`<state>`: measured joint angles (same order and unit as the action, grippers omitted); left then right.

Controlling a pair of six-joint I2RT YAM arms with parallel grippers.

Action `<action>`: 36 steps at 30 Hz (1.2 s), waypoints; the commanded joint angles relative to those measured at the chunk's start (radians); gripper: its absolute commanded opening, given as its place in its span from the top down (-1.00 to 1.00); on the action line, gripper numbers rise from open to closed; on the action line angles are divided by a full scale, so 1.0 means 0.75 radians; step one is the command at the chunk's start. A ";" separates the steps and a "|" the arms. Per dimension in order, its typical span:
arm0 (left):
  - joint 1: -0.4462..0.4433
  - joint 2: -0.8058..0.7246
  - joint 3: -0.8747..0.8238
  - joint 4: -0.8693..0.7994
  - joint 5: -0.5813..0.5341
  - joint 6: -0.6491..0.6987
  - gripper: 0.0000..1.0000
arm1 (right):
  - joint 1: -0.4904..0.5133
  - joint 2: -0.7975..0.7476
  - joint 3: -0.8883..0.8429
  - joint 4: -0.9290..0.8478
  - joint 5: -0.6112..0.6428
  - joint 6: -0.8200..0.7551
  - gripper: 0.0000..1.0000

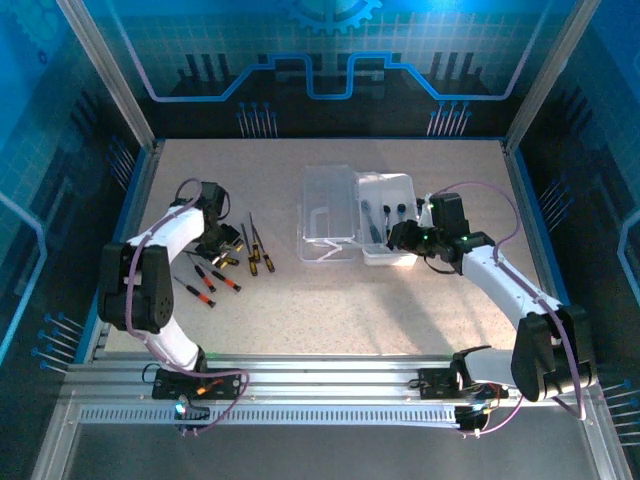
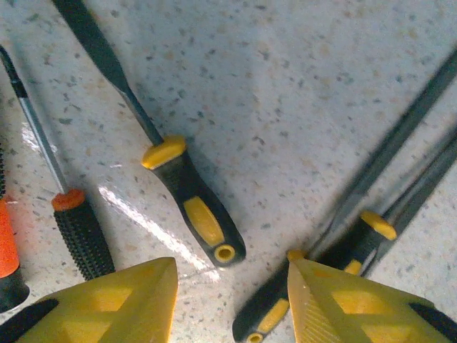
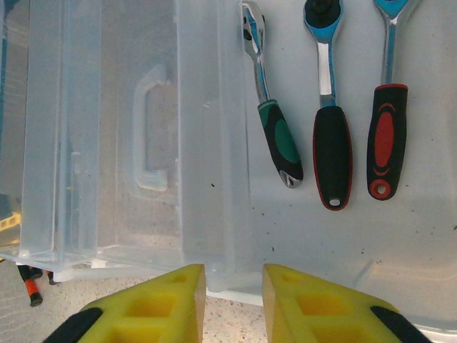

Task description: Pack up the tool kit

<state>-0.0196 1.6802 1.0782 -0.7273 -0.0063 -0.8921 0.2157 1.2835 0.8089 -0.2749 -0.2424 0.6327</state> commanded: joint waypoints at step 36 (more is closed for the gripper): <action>0.024 0.111 0.019 0.189 0.040 0.061 0.74 | -0.018 -0.159 -0.031 -0.072 0.005 0.011 0.31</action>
<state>-0.0093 1.7676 1.0782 -0.5911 -0.0109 -0.9024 0.2127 1.1854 0.7773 -0.3042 -0.2436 0.6331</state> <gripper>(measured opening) 0.137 0.345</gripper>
